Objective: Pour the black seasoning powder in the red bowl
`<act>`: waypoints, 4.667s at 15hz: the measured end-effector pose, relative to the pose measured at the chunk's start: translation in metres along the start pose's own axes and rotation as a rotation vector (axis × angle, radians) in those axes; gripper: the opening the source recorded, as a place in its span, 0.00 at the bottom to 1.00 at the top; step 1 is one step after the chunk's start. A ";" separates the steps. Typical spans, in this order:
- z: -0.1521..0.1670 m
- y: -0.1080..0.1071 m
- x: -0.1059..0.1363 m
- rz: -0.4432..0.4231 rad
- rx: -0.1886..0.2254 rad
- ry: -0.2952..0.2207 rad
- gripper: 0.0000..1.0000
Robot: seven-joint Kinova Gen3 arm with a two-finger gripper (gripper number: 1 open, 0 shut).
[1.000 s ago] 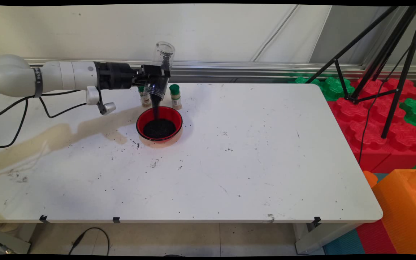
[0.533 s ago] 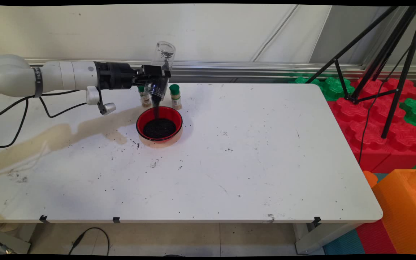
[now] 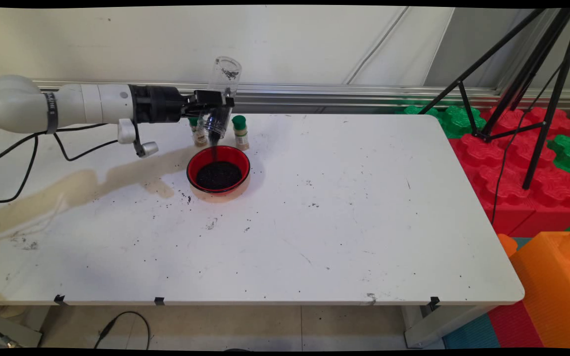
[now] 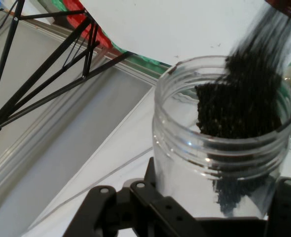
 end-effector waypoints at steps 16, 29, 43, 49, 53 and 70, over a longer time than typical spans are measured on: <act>-0.004 -0.003 0.004 0.064 0.025 0.002 0.00; -0.010 -0.005 0.009 0.155 0.049 -0.009 0.00; -0.016 -0.007 0.013 0.236 0.076 -0.023 0.00; -0.017 -0.008 0.012 0.264 0.088 -0.033 0.00; -0.018 -0.009 0.012 0.279 0.095 -0.039 0.00; -0.022 -0.005 0.014 0.033 0.098 -0.021 0.00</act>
